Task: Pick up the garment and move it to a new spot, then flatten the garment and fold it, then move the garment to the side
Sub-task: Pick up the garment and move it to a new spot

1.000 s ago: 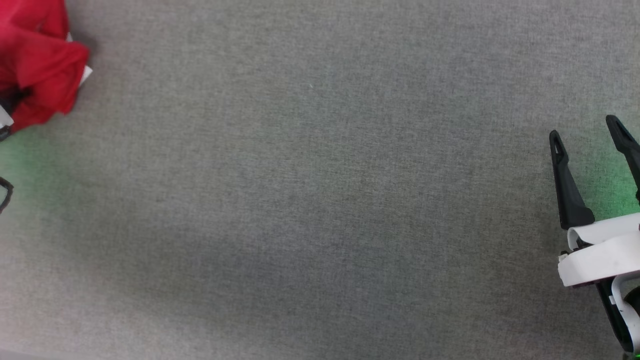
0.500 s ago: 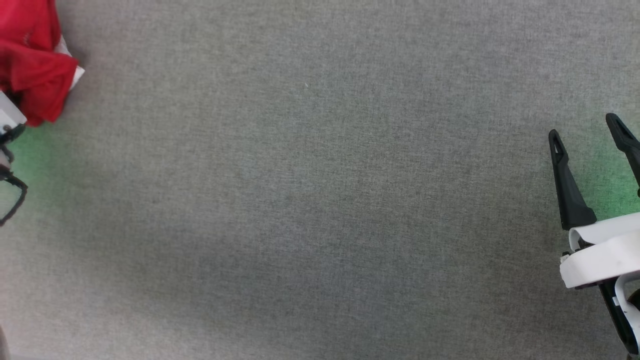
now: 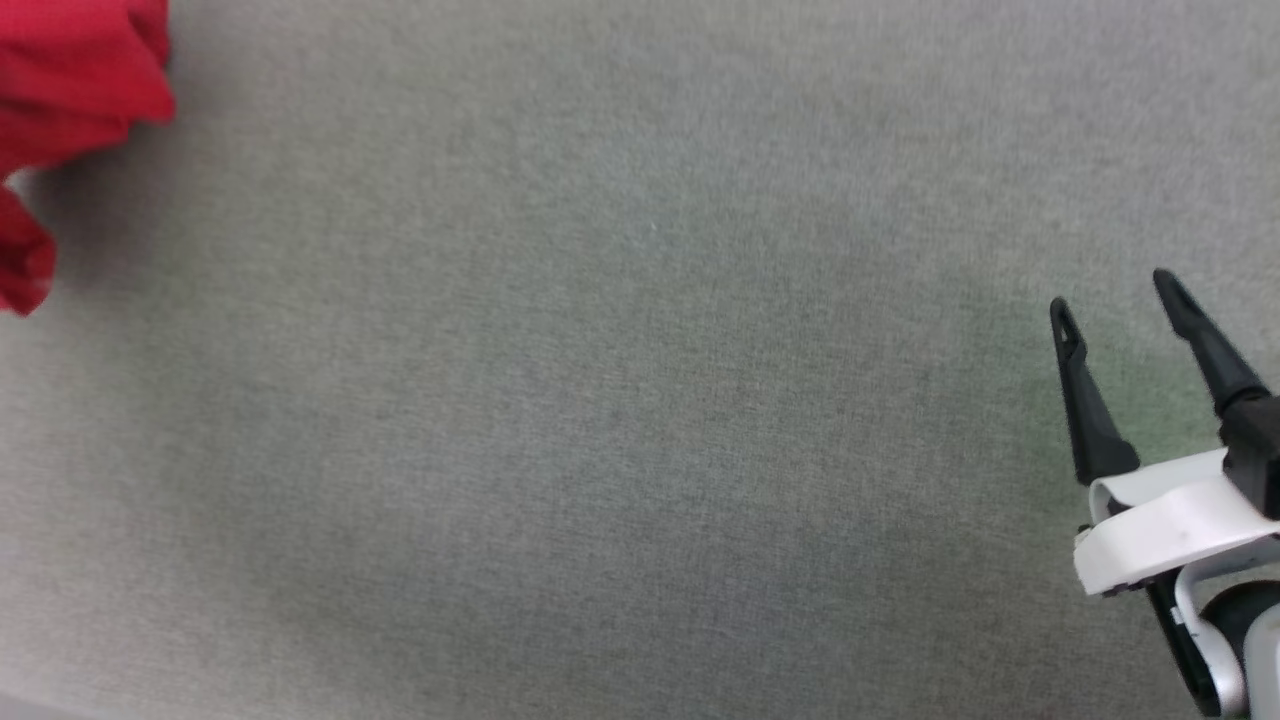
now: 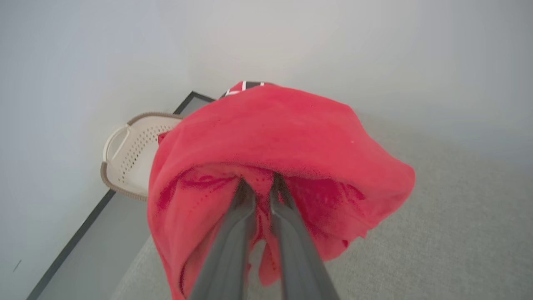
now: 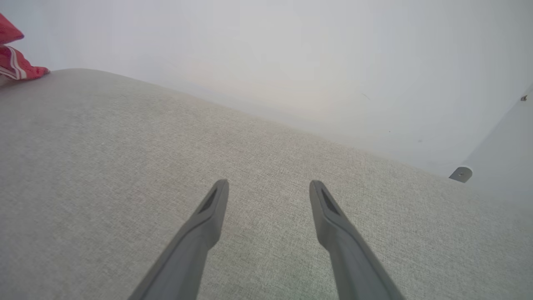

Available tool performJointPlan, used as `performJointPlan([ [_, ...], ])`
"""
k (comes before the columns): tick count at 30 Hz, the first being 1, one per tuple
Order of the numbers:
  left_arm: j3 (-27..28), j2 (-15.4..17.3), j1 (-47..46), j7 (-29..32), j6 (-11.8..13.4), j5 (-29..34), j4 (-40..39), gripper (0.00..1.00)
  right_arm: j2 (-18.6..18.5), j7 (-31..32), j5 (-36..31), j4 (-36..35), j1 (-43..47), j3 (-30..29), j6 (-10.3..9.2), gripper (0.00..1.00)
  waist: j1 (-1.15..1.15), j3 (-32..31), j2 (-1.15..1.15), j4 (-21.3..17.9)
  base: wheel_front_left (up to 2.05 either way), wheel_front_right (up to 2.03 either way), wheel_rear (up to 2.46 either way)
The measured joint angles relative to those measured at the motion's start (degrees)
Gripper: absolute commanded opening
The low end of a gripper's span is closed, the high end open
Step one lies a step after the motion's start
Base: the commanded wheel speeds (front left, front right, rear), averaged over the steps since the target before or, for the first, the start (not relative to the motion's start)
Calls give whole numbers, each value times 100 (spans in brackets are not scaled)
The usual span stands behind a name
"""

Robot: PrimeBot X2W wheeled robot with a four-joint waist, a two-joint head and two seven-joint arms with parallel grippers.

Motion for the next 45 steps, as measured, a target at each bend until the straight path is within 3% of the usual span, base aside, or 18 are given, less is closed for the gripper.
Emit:
performJointPlan([
  [8,-459,124,-153,-236,0,27,-693,0,272,-252,-36,336,69,-1,0,100,0,-659,0,68,0,0,0],
  [16,-1012,310,-113,-46,-1,-250,-1579,0,458,-495,-91,525,169,-205,0,100,0,-1266,0,11,0,0,0],
  [28,-1473,238,559,783,24,-665,-3434,0,632,-735,-182,632,410,-789,1,100,0,-1710,0,-582,0,0,0],
  [38,-1755,79,1477,1739,583,-869,-5670,0,725,-883,-207,646,508,-1314,1,100,0,-1783,0,-1273,0,0,0],
  [45,-2070,-127,2322,2195,1115,-939,-7080,0,767,-1009,-155,777,547,-1493,1,100,0,-1708,0,-1721,0,0,0],
])
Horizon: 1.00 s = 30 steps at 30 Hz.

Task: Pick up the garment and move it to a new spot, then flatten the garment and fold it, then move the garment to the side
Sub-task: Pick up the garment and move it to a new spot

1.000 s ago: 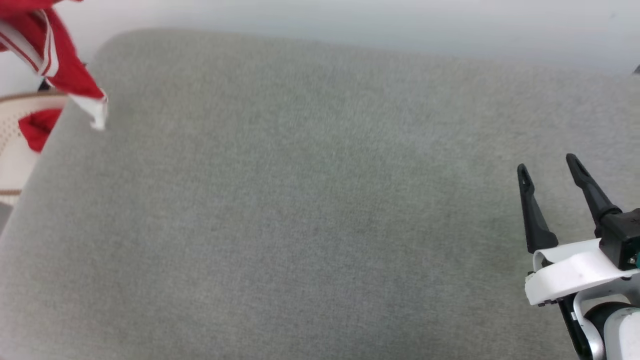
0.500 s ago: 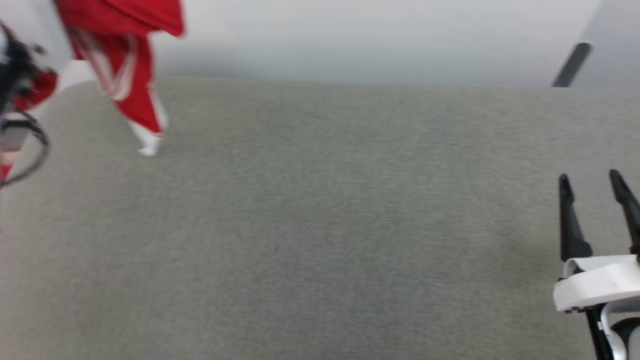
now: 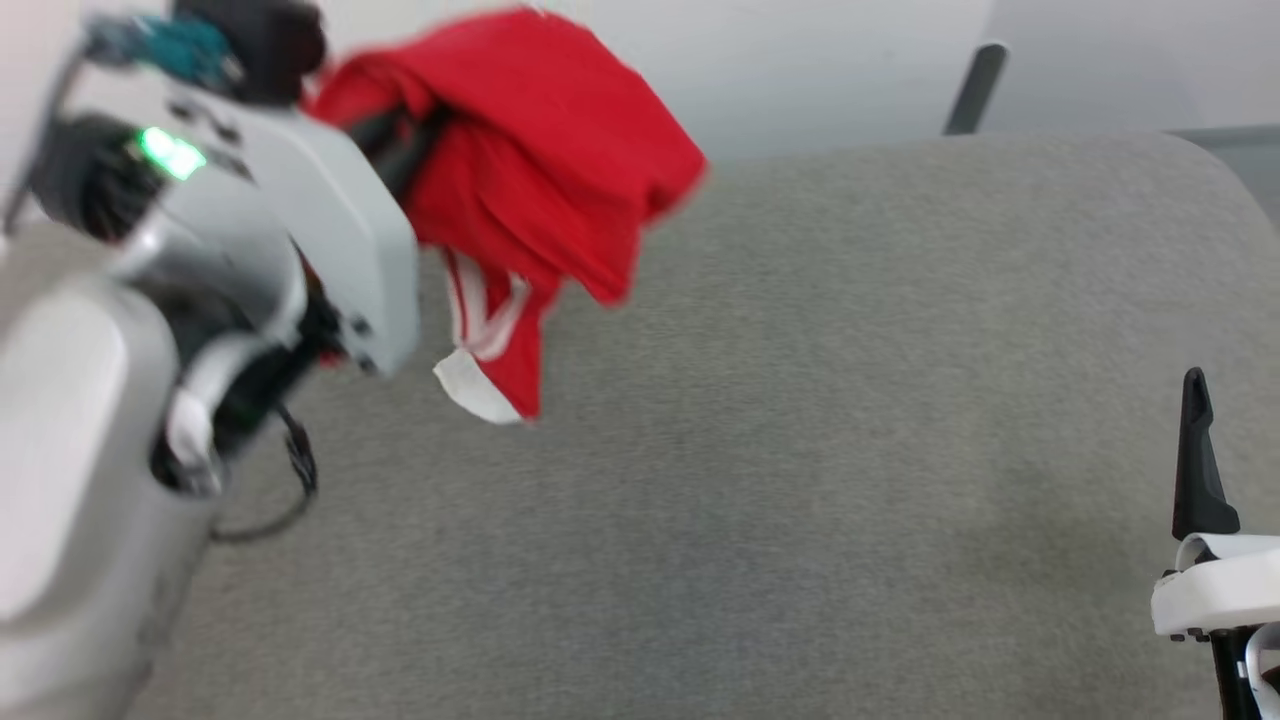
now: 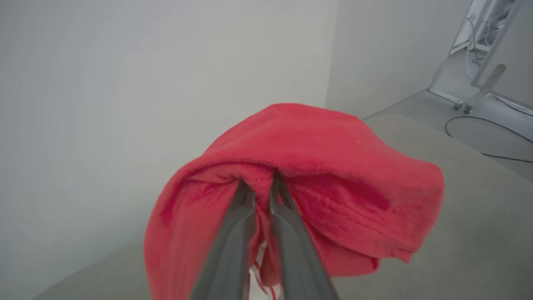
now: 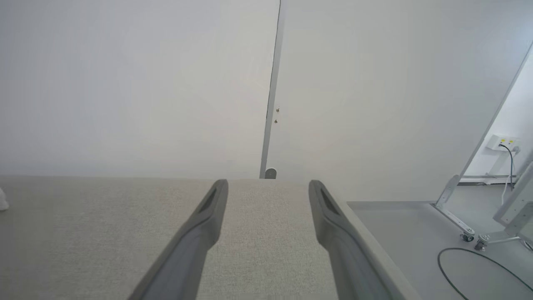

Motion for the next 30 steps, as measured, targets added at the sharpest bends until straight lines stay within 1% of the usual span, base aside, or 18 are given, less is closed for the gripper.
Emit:
performJointPlan([
  [6,-279,-144,616,193,330,-7,-660,0,9,-137,143,179,1,-44,0,100,0,152,0,-283,0,0,0],
  [12,-545,-278,1162,151,477,3,-745,0,13,-274,299,405,-9,-8,0,100,0,365,0,-433,0,0,0],
  [17,-835,-461,1474,1,463,26,-509,0,14,-344,360,578,-53,75,0,100,0,494,0,-503,0,0,0],
  [25,-1158,-731,1655,-200,213,-31,286,0,16,-391,368,773,-186,238,0,100,0,567,0,-549,0,0,0],
  [26,-1178,-761,1655,-204,178,-52,377,4,16,-390,368,784,-190,257,0,100,0,556,0,-547,0,0,0],
  [27,-1192,-797,1655,-218,143,-98,461,18,16,-385,367,793,-191,274,0,100,0,540,0,-543,0,0,0],
  [28,-1195,-829,1655,-233,114,-132,532,38,16,-371,361,800,-192,294,0,100,0,520,0,-536,0,0,0],
  [29,-1196,-854,1652,-266,87,-141,580,50,16,-365,354,806,-193,310,0,100,0,496,0,-529,0,0,0],
  [30,-1192,-869,1642,-299,67,-152,619,87,16,-341,337,812,-194,324,0,100,0,468,0,-519,0,0,0],
])
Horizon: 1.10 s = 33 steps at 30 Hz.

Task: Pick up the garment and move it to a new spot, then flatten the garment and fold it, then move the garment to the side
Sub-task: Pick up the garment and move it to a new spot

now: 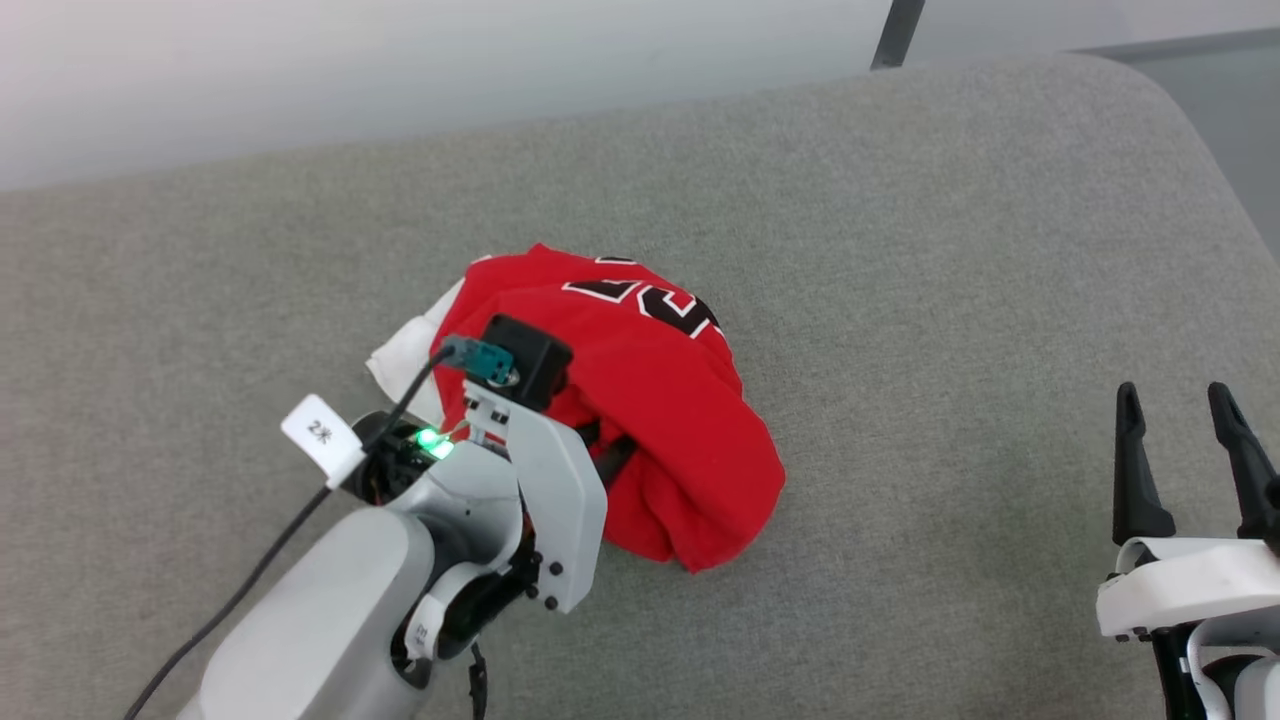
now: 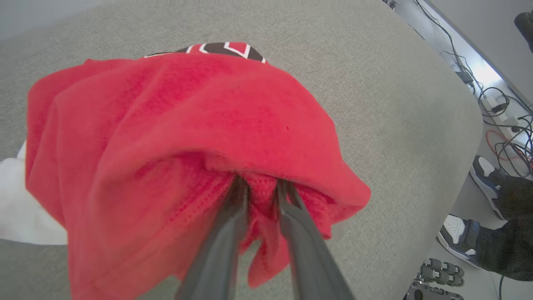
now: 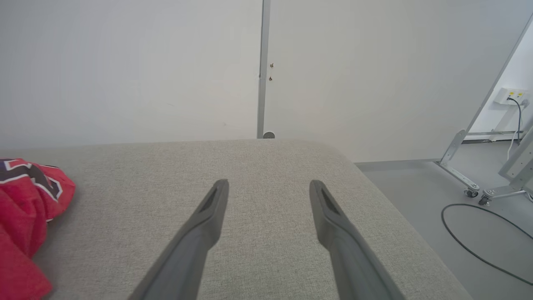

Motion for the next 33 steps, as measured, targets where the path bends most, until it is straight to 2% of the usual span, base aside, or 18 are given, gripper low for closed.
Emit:
performJointPlan([
  [1,16,-25,-13,-8,-4,-40,34,100,0,5,-14,5,-1,12,0,100,0,-32,0,13,0,0,0],
  [8,233,-68,-37,-129,-84,-324,-2,100,4,75,-149,-8,9,278,0,100,0,-361,0,146,0,0,0],
  [14,689,220,152,-558,-11,-413,-233,100,-18,74,-270,14,81,416,0,100,0,-722,0,309,0,0,0],
  [23,1376,634,879,-1596,-46,-461,-635,100,-175,74,-283,21,375,369,0,100,0,-1199,0,658,0,0,0],
  [33,1974,1123,1954,-3056,-103,-79,-648,100,-303,-53,-344,45,680,202,0,100,0,-1535,0,1071,0,0,0],
])
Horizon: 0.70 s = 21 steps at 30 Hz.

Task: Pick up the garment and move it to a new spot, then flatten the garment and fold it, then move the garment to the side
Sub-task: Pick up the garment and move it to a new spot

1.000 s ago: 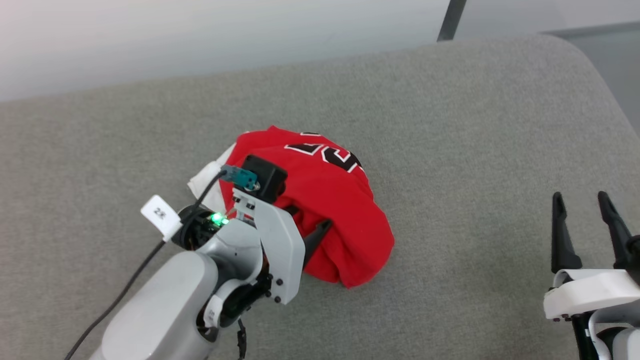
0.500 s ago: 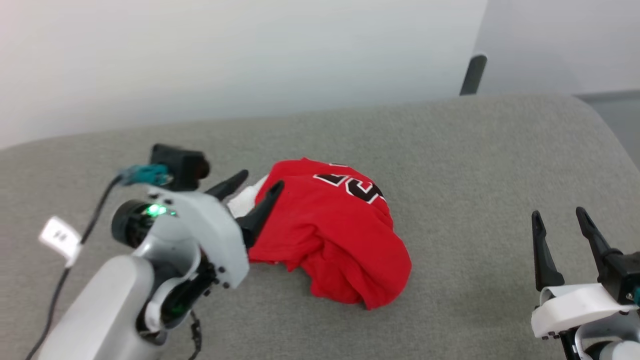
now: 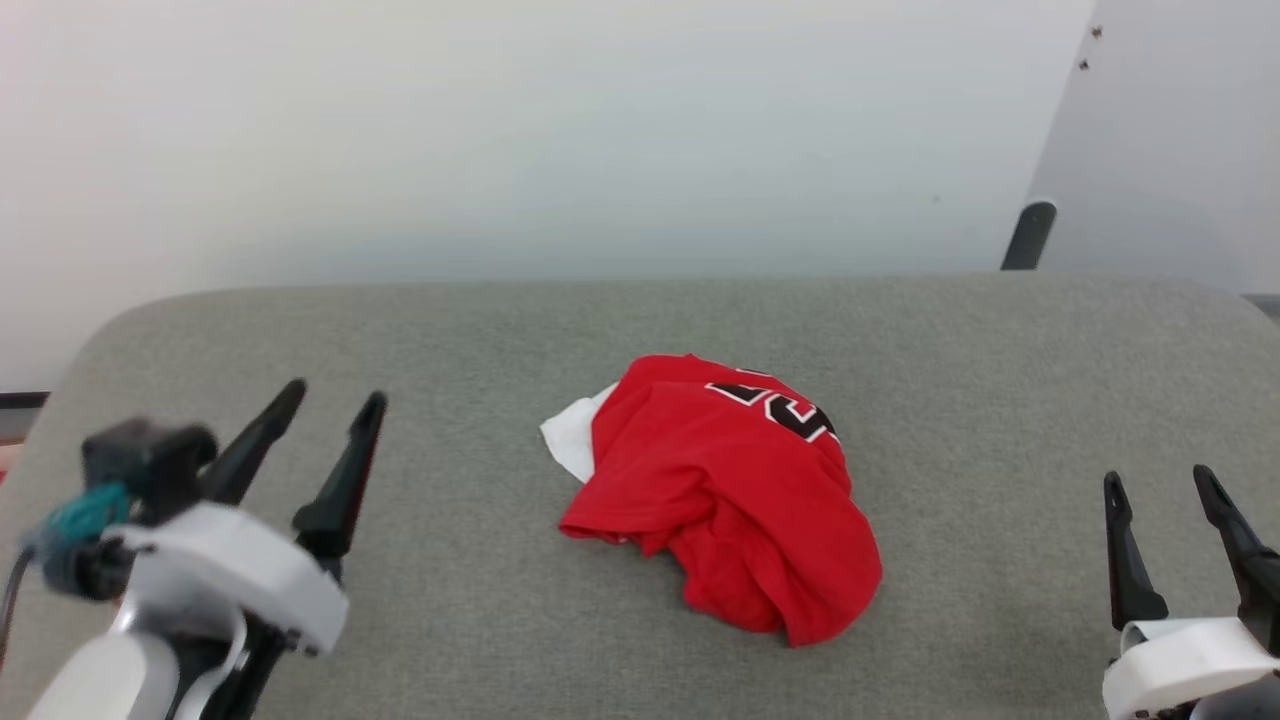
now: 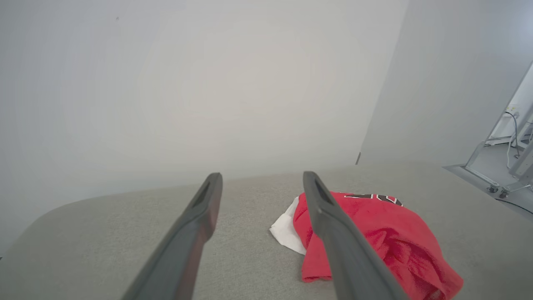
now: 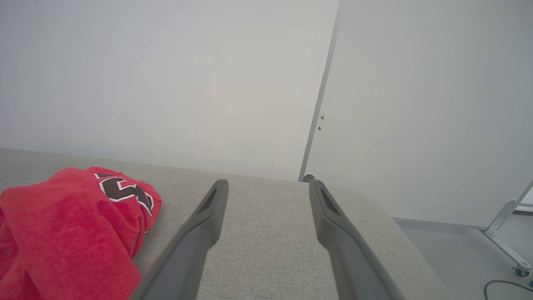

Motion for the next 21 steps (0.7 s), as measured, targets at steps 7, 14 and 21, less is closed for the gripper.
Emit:
performJointPlan([
  [7,328,144,888,-990,-36,183,152,100,-15,-52,-36,-15,211,-91,0,100,0,-173,0,184,0,0,0],
  [14,525,170,1567,-1661,1,280,388,100,-38,-158,-45,20,418,-221,0,100,0,-264,0,280,0,0,0],
  [21,721,41,1951,-1986,-68,355,556,100,-59,-254,-44,132,560,-252,0,100,0,-320,0,325,0,0,0],
])
